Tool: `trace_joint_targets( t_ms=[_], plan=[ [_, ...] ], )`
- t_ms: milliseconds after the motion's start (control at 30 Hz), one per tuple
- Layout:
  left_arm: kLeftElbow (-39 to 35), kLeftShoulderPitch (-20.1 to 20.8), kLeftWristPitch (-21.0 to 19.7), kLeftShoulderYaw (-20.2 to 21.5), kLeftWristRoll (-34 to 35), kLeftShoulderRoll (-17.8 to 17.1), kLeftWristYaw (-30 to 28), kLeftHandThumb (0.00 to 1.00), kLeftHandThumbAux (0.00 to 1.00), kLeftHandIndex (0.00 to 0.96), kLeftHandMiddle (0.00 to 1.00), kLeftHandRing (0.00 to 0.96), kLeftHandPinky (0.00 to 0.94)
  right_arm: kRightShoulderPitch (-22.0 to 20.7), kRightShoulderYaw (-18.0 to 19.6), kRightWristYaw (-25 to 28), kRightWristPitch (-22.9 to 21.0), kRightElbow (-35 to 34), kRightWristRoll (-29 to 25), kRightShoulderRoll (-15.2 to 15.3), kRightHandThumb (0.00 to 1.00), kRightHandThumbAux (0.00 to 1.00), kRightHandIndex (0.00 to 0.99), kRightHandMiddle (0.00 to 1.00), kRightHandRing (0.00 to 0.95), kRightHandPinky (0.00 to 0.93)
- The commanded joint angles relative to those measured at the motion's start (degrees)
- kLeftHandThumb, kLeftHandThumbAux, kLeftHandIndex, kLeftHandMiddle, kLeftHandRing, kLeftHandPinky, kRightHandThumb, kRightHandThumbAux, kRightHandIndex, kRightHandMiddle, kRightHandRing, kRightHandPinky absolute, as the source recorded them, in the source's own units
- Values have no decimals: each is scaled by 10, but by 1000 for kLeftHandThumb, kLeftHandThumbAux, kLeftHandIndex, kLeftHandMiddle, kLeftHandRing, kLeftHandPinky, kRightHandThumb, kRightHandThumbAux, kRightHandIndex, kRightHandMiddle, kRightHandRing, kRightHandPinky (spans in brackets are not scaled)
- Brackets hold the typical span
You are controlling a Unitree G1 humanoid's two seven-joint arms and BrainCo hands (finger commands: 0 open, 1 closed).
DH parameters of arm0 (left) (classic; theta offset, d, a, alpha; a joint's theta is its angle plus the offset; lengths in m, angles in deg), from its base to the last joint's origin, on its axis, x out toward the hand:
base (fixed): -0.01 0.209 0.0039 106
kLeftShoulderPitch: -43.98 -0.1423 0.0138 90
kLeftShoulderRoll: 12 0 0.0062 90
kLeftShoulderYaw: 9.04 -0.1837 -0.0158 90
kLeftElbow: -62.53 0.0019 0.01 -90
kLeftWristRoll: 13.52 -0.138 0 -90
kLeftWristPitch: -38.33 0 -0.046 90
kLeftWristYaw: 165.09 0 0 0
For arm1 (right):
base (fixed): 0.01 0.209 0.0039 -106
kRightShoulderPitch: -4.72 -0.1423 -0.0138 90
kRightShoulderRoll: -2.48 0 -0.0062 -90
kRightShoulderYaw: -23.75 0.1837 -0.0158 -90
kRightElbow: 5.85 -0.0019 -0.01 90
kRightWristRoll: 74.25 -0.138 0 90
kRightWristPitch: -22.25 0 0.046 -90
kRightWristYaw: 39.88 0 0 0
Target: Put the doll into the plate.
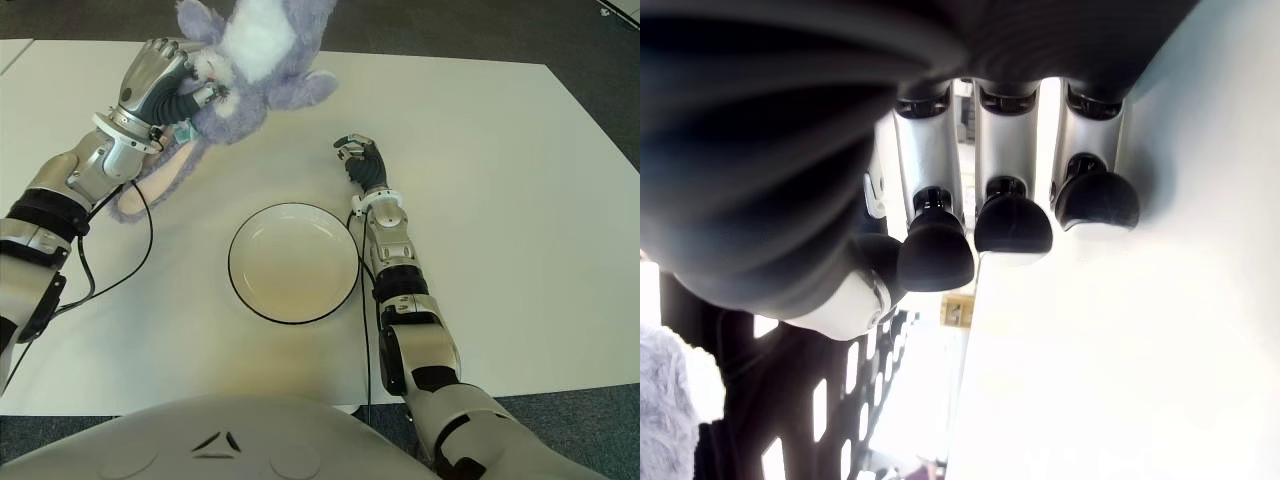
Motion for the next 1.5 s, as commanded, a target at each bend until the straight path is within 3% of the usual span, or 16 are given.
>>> trace_joint_targets(
  t_ms=[33,333,733,1267,1500],
  plan=[
    [-22,-12,13,21,16,-3,-13,1000,626,869,463,501,850,23,-1,7,-17,31,2,-5,707,720,441,844,840,840],
    [-55,-23,35,44,26,-5,-42,1000,626,860,461,502,849,15,-1,2,-11,47,5,-3,705,722,440,859,855,853],
    [-154,-72,60,57,31,-6,-88,1000,625,831,459,509,848,7,2,0,-4,71,5,0,706,721,440,835,833,820],
    [-163,-86,128,64,63,6,-151,1000,623,805,465,514,834,1,-1,-10,0,80,8,-3,706,721,440,841,834,836],
    [-178,-80,160,41,45,-4,-209,1000,622,795,468,514,827,-1,-2,-10,-2,85,8,-4,707,721,440,837,832,825]
  ],
)
